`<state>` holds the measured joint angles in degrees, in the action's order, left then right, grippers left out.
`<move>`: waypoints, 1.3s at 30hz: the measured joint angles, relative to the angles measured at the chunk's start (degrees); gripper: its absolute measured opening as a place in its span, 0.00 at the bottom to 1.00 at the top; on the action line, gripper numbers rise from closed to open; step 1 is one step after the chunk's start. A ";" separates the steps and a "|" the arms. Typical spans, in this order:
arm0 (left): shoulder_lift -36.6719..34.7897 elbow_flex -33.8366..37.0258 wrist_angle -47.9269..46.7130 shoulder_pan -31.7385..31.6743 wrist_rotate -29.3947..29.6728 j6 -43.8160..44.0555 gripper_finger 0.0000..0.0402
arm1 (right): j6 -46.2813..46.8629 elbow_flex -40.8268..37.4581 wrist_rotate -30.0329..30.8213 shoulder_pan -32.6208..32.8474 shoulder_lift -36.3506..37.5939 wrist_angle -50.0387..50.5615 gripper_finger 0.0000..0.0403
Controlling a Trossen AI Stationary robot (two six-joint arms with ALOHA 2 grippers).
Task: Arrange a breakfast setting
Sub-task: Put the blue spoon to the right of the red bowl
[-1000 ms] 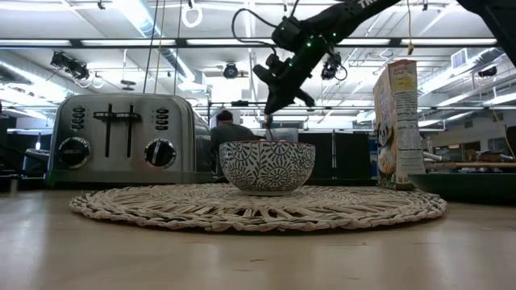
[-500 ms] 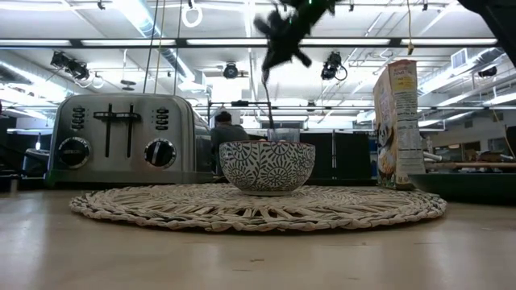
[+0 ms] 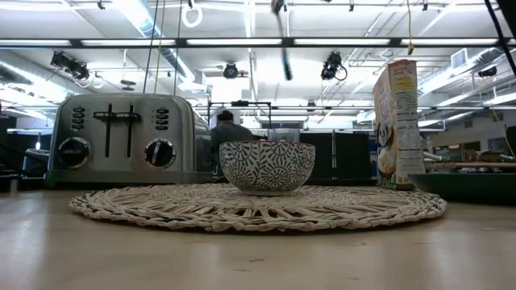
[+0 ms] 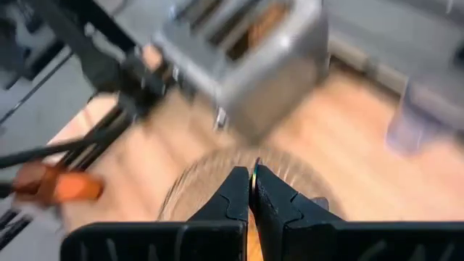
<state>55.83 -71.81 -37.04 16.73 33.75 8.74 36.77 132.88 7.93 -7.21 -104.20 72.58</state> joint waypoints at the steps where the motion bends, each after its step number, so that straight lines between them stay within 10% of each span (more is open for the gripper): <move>1: 0.02 0.00 -0.68 0.21 0.86 -0.43 0.54 | 3.06 0.00 -0.08 1.49 0.30 1.94 0.03; 18: 0.02 0.00 -3.67 0.49 16.14 -13.11 0.54 | 43.81 -2.97 -8.26 15.77 0.37 11.11 0.03; 39: 0.02 0.02 -12.54 -0.39 11.79 -13.95 0.54 | 86.11 -43.19 -22.19 7.15 0.19 -4.28 0.03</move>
<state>55.86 -71.79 -49.58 16.34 45.54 -5.21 122.88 89.69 -14.26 -0.07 -104.01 68.31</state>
